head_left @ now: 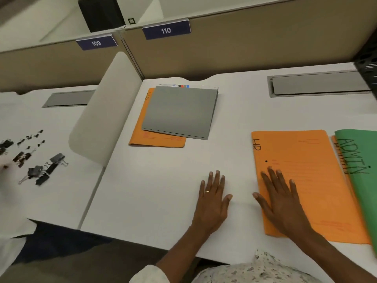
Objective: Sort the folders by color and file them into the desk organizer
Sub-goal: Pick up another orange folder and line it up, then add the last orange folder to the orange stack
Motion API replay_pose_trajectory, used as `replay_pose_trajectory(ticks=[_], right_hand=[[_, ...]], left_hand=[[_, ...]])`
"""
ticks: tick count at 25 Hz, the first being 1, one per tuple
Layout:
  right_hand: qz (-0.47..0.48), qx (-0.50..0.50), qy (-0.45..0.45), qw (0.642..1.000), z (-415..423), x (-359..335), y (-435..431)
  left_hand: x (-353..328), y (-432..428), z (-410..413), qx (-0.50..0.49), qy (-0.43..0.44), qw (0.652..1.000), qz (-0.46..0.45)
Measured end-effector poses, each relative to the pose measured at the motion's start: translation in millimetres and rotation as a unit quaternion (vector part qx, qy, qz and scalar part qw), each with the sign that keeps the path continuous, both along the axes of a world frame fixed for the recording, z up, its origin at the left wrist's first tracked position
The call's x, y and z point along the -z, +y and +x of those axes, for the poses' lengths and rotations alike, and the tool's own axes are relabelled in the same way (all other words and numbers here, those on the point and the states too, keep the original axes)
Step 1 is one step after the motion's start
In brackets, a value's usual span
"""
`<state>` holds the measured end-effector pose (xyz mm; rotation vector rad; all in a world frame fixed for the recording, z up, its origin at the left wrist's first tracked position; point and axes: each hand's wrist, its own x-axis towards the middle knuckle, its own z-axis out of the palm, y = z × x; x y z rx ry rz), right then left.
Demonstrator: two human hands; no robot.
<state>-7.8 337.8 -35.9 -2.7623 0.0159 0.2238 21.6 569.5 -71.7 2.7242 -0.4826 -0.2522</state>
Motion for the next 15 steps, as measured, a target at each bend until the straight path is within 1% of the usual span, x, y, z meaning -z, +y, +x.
replay_pose_trajectory(ticks=[4, 6, 7, 9, 11, 15], right_hand=[[0.033, -0.068, -0.004, 0.997, 58.4, 2.8, 100.4], [0.056, -0.110, 0.024, 0.992, 92.2, 4.7, 149.0], [0.067, -0.130, 0.039, 0.988, 108.1, 6.6, 168.3], [0.071, -0.156, 0.057, 0.984, 140.0, 9.8, 199.3], [0.056, -0.157, 0.062, 0.984, 166.3, 12.7, 221.2], [0.020, -0.163, 0.069, 0.984, 193.0, 16.9, 239.7]], left_hand=[[-5.6, 102.6, 61.2, -0.073, -0.009, 0.997, 0.002], [-9.6, 157.4, 94.9, -0.130, -0.007, 0.991, -0.027], [-12.8, 182.5, 111.1, -0.168, -0.003, 0.984, -0.058], [-19.8, 231.3, 143.8, -0.267, 0.006, 0.953, -0.140], [-25.8, 269.6, 174.9, -0.344, 0.022, 0.921, -0.183], [-29.8, 300.0, 226.4, -0.386, 0.078, 0.889, -0.233]])
